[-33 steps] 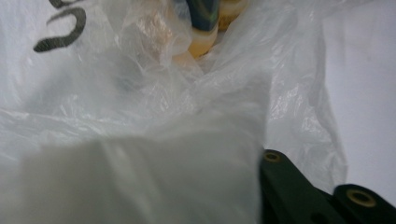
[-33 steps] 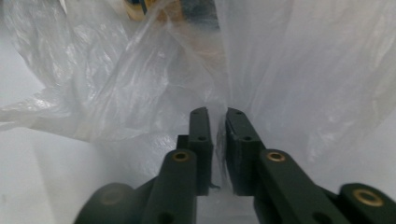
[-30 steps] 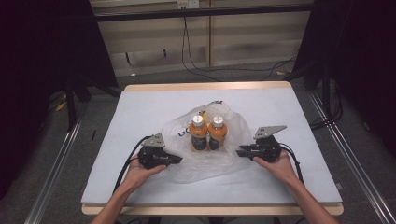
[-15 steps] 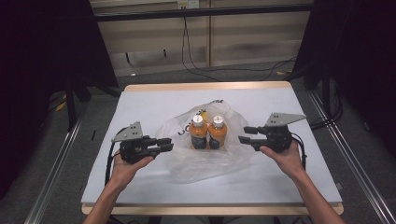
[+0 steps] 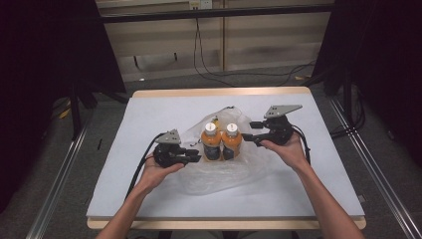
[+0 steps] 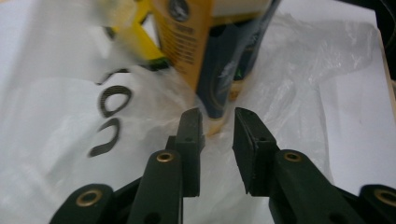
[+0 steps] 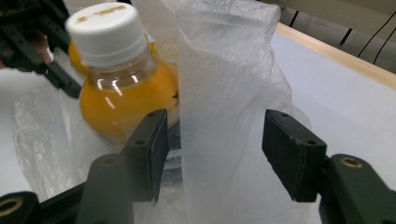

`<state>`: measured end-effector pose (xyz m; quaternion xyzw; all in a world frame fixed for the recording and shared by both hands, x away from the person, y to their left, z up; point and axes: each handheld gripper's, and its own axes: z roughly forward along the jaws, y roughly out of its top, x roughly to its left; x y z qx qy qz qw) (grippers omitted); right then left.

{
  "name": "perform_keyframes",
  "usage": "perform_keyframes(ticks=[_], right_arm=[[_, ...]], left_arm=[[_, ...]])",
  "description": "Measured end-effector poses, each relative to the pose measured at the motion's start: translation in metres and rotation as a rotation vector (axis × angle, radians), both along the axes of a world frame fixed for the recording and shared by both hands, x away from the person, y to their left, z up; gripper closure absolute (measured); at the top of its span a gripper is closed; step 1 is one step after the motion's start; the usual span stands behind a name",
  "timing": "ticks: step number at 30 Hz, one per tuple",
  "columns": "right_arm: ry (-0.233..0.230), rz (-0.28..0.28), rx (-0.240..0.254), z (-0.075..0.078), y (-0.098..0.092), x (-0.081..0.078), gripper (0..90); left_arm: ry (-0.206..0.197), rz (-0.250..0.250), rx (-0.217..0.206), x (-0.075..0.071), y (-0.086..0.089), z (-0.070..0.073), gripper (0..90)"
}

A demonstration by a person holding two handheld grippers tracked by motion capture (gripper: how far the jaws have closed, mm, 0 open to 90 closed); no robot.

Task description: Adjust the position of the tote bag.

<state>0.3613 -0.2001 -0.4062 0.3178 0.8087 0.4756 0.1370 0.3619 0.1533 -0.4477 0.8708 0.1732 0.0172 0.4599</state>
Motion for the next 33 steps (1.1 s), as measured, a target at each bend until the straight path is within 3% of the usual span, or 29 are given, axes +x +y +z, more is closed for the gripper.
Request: perform_keyframes(ticks=[3, 7, 8, 10, 11, 14, 17, 20, 22, 27, 31, 33], right_arm=[[0.011, -0.011, 0.009, -0.005, -0.001, 0.005, 55.5], [0.027, -0.006, -0.007, -0.013, 0.002, 0.009, 88.3], [0.024, -0.010, -0.001, -0.014, 0.002, 0.009, 90.0], [0.024, -0.041, 0.005, -0.016, -0.002, 0.010, 90.0], [0.028, -0.047, 0.004, -0.017, -0.005, 0.010, 90.0], [0.027, -0.080, 0.004, -0.018, -0.017, 0.007, 90.0], [0.030, -0.138, -0.013, -0.019, -0.039, 0.001, 90.0], [0.045, -0.196, -0.010, -0.023, -0.063, -0.006, 90.0], [0.050, -0.201, -0.017, -0.024, -0.067, -0.008, 90.0], [0.103, -0.246, -0.064, -0.039, -0.091, -0.022, 90.0], [0.151, -0.263, -0.111, -0.053, -0.100, -0.031, 90.0], [0.173, -0.268, -0.130, -0.057, -0.104, -0.035, 90.0]], left_arm=[[0.002, -0.024, 0.023, 0.000, -0.010, -0.004, 74.8], [0.007, -0.037, 0.055, -0.004, -0.017, -0.011, 75.8], [0.007, -0.038, 0.066, -0.005, -0.017, -0.012, 75.7], [0.007, -0.028, 0.089, -0.005, -0.015, -0.012, 75.5], [0.005, -0.020, 0.080, -0.004, -0.014, -0.013, 75.5], [-0.010, -0.004, 0.127, -0.003, -0.009, -0.015, 77.7], [-0.033, 0.005, 0.169, -0.002, -0.004, -0.016, 83.1], [-0.042, 0.030, 0.183, 0.000, 0.004, -0.016, 84.3], [-0.037, 0.037, 0.189, 0.001, 0.007, -0.017, 84.2], [-0.029, 0.038, 0.196, 0.004, 0.011, -0.020, 80.3], [-0.031, 0.031, 0.192, 0.004, 0.009, -0.021, 76.0], [-0.032, 0.037, 0.212, 0.004, 0.008, -0.020, 75.3]])
